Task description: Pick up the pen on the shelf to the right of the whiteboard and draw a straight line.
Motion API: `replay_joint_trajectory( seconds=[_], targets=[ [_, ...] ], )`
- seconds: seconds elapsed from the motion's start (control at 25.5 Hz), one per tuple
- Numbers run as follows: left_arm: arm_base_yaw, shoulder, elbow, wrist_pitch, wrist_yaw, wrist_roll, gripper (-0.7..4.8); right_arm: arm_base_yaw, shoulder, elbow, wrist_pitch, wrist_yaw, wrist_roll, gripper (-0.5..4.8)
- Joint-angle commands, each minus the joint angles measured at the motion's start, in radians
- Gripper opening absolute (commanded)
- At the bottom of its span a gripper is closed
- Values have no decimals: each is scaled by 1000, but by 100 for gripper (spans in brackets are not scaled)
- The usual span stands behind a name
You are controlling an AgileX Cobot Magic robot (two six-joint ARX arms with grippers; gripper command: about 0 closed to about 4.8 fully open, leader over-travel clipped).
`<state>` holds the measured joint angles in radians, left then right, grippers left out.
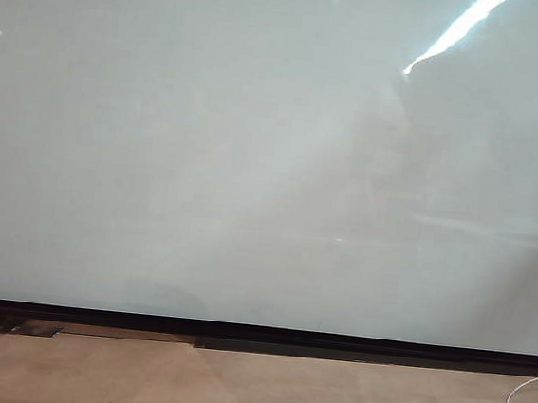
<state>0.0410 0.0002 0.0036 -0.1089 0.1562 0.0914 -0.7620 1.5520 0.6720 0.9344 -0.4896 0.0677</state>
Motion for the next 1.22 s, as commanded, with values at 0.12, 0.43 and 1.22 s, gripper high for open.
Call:
replay_joint_trajectory(
  seconds=[0.12, 0.43, 1.22],
  targets=[
    [-1, 0, 3, 58, 2, 3, -5, 25, -211, -151, -130, 83, 12, -3],
    [0, 0, 3, 60, 5, 5, -5, 343, -597, -238, -446, 287, -55, -3],
    [-1, 0, 3, 58, 32, -21, -5, 1259, -703, -238, -660, 758, -42, -4]
  ],
)
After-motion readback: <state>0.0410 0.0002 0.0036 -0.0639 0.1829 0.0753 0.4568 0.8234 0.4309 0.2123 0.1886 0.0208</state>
